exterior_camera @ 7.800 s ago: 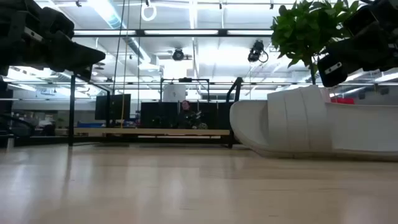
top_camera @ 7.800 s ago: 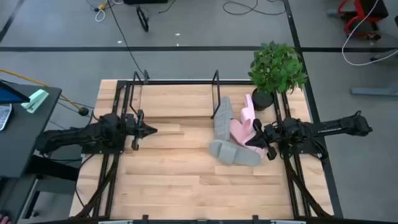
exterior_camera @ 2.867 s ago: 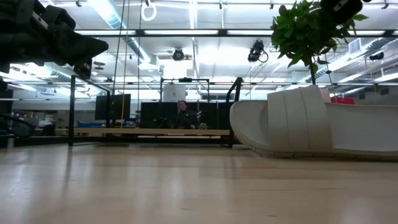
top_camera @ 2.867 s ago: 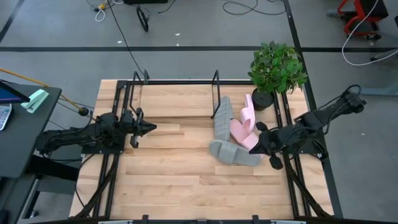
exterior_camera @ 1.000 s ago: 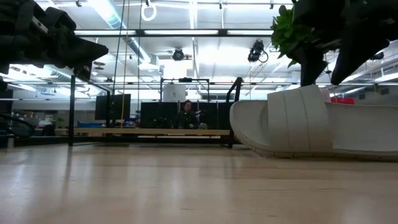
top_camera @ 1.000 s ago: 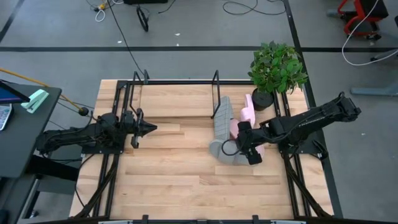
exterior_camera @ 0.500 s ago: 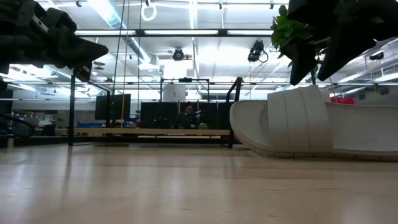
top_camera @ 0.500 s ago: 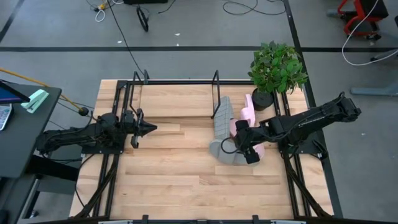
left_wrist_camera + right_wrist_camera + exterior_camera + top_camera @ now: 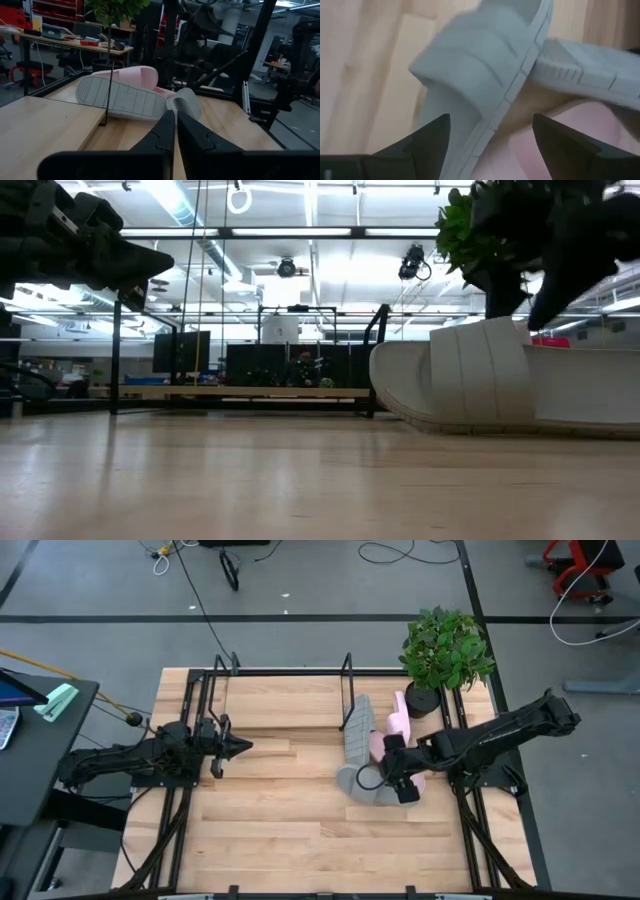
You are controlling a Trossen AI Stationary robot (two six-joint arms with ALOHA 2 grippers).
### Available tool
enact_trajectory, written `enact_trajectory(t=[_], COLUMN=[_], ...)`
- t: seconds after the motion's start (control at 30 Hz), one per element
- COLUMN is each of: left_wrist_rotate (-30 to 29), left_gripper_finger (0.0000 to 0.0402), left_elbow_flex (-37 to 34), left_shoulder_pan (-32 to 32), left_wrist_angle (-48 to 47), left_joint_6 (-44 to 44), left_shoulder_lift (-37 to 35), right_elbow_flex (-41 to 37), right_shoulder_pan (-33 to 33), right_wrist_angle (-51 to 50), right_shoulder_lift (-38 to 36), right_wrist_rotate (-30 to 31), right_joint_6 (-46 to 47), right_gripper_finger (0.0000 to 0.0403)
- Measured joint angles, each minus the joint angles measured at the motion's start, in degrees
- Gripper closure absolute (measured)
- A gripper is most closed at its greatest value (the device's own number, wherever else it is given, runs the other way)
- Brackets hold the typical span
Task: Pick and place slides into the shelf
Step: Put the bottom gray slippers on the shelf
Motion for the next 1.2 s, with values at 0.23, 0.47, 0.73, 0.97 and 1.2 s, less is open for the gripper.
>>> enact_trajectory(t=[0.23, 0.47, 0.73, 0.97, 1.2], left_wrist_rotate=[0.0, 0.0, 0.0, 0.0, 0.0], left_gripper_finger=[0.0390, 0.0390, 0.0375, 0.0387, 0.0393], left_elbow_flex=[0.0, 0.0, 0.0, 0.0, 0.0], left_shoulder_pan=[0.0, 0.0, 0.0, 0.0, 0.0], left_wrist_angle=[-0.1, -0.6, -0.9, -1.2, -2.1], left_joint_6=[-0.1, -0.1, -0.1, -0.1, -0.1], left_shoulder_lift=[0.0, 0.0, 0.0, 0.0, 0.0], right_elbow_flex=[-3.3, -3.3, -3.1, -3.1, -3.1], right_shoulder_pan=[1.4, 1.2, 0.8, 0.8, 0.8], right_wrist_angle=[8.7, 10.8, 11.3, 11.3, 11.0], right_shoulder_lift=[3.0, 8.0, 10.3, 6.6, 2.1], right_wrist_rotate=[0.9, 2.3, 3.0, 3.6, 3.0], right_joint_6=[1.8, 3.5, 6.7, 8.9, 10.5], right_gripper_finger=[0.0114, 0.0120, 0.0168, 0.0296, 0.0360])
